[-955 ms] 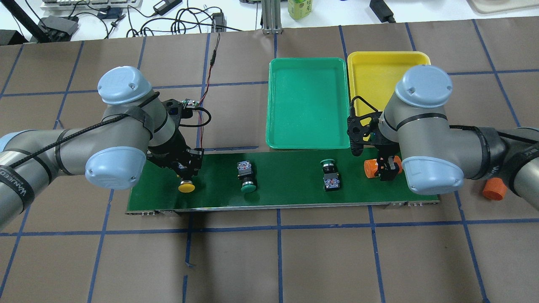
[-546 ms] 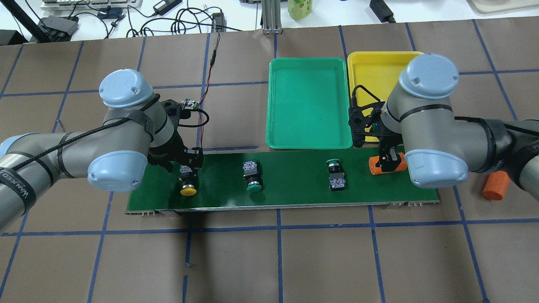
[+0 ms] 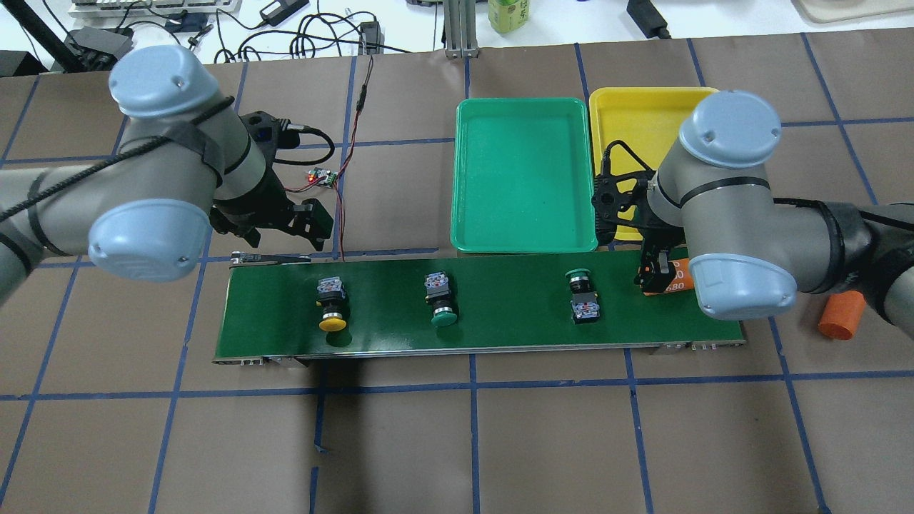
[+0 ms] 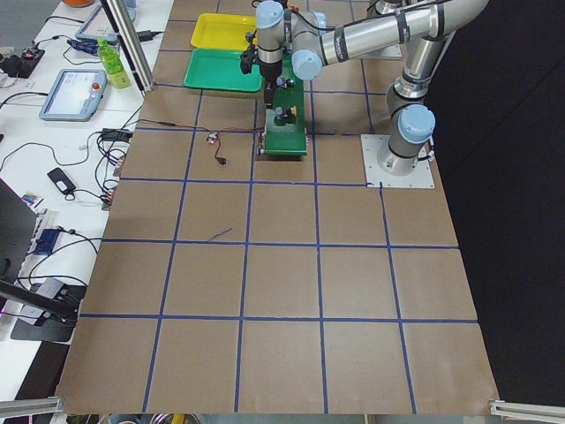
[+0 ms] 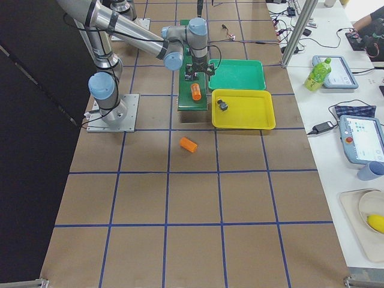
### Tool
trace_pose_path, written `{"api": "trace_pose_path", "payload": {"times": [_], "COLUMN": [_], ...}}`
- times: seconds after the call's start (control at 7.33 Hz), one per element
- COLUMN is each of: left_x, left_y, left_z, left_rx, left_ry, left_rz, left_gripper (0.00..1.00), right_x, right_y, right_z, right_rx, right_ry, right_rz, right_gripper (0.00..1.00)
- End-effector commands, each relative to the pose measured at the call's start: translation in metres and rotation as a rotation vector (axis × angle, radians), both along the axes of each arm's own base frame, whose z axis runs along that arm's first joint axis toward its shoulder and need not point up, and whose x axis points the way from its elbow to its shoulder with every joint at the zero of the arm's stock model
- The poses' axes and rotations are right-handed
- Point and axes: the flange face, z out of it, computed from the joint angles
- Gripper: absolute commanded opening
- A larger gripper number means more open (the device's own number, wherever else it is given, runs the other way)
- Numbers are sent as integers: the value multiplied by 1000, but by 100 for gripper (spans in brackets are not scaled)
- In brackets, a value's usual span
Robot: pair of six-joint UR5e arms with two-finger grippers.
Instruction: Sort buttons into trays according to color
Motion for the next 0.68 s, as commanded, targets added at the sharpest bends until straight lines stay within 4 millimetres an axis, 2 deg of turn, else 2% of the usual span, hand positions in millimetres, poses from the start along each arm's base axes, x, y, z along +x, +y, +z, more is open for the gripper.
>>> {"api": "trace_pose_path", "payload": {"times": [0.0,0.14,0.27,0.41,0.55], "left_x": [12,13,12,9,11], "left_y": [7,12,15,16,8], "left_z": [82,104,111,112,105], "left_rx": [21,-1,-16,-19,-8], "left_ry": [3,10,8,6,2], "left_rz": [4,-29,-20,2,39], "left_gripper": [100,100,100,100,100], "right_x": [-2,-3,-3,-4,-3], "right_y": [0,0,0,0,1], "right_z": [-2,-1,-1,-2,-3], "right_rx": [1,-6,-8,-8,-9], "right_ry": [-26,-33,-39,-45,-57], "right_rz": [-338,-503,-618,-721,-860], "right_gripper": [100,100,100,100,100]}}
